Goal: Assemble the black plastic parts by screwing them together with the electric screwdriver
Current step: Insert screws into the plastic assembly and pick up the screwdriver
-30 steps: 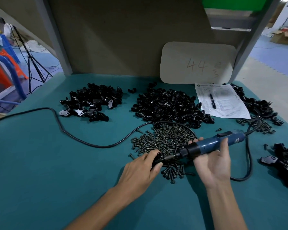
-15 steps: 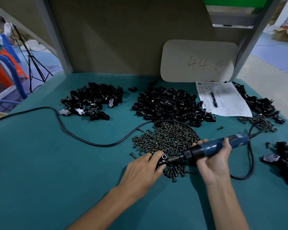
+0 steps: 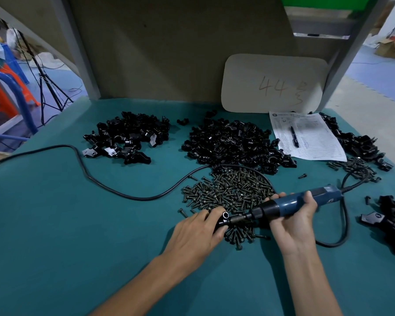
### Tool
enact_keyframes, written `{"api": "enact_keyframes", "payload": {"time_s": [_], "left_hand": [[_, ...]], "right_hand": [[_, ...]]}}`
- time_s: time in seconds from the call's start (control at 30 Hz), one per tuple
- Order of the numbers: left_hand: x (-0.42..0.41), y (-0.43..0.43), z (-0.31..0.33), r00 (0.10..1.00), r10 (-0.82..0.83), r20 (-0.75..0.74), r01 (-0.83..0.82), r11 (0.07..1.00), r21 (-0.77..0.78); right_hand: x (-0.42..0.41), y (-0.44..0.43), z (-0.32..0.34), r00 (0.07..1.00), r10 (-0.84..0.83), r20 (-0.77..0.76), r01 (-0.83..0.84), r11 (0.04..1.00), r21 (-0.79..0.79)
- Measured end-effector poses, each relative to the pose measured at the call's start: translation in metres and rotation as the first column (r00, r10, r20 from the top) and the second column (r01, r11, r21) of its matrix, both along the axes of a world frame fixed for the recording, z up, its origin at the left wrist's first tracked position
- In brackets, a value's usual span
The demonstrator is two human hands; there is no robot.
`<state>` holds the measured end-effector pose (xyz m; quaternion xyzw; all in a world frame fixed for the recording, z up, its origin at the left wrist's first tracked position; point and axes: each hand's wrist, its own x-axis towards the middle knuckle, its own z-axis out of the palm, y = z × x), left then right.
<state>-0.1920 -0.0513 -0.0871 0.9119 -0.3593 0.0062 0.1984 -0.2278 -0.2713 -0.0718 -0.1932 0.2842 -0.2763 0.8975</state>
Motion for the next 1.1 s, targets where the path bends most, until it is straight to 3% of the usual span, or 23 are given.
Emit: {"api": "enact_keyframes", "payload": {"time_s": [1.1], "left_hand": [[-0.0006, -0.0002, 0.0007, 1.000, 0.001, -0.005, -0.001, 1.000, 0.026]], "right_hand": [[-0.0022, 0.0035, -0.0021, 0.997, 0.040, 0.061, -0.040, 0.999, 0.000]]}}
